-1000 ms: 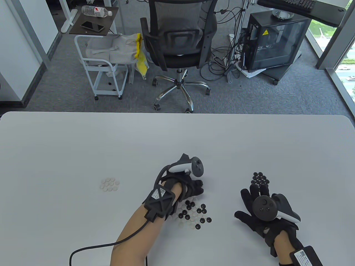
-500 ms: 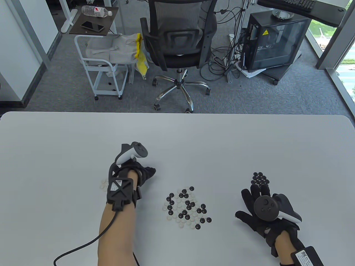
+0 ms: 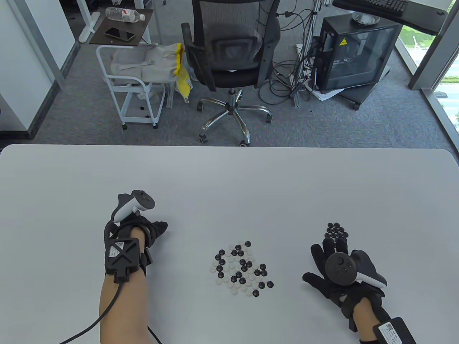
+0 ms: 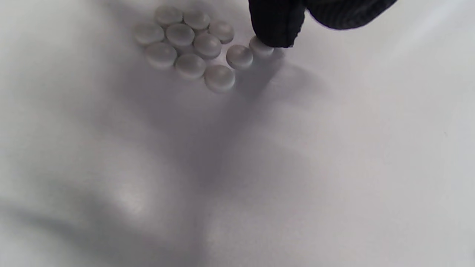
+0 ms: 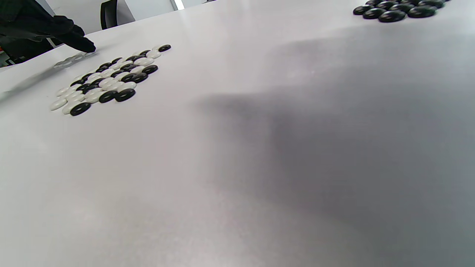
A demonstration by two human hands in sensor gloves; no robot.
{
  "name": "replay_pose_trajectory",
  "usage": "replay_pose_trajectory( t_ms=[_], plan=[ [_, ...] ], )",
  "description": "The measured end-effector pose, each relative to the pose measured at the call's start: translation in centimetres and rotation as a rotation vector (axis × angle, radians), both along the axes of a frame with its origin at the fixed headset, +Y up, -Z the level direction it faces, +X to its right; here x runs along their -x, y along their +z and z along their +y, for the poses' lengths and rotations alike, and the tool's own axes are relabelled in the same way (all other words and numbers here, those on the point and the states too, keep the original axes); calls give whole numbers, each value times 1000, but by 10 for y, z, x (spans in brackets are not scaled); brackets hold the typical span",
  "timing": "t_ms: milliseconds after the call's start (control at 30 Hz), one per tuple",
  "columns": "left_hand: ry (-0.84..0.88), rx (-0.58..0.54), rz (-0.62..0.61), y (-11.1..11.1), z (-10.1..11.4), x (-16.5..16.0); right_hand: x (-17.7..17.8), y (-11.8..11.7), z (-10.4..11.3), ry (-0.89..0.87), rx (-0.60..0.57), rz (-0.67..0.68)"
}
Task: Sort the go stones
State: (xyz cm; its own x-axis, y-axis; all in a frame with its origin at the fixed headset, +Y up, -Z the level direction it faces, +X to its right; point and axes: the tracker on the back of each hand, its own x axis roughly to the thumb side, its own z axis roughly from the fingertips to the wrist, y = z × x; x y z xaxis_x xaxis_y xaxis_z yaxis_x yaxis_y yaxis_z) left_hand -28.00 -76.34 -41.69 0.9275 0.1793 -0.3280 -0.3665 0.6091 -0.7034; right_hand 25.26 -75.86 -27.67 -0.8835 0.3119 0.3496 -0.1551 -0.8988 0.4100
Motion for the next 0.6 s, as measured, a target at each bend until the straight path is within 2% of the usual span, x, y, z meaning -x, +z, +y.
replay_pose_trajectory(
  t_ms=[133,333,500,600],
  plan=[
    [-7,26,3,2,0,3,0,0,2,-4,-30,-3],
    [-2,-10,-37,1,10,-6,-1,0,1,-3,-39,-5],
    [24,-54,-222,1,28,-47,0,0,2,6,-39,-4],
    [1,-71,-364,5,35,-82,0,1,2,10,-33,-7]
  ],
)
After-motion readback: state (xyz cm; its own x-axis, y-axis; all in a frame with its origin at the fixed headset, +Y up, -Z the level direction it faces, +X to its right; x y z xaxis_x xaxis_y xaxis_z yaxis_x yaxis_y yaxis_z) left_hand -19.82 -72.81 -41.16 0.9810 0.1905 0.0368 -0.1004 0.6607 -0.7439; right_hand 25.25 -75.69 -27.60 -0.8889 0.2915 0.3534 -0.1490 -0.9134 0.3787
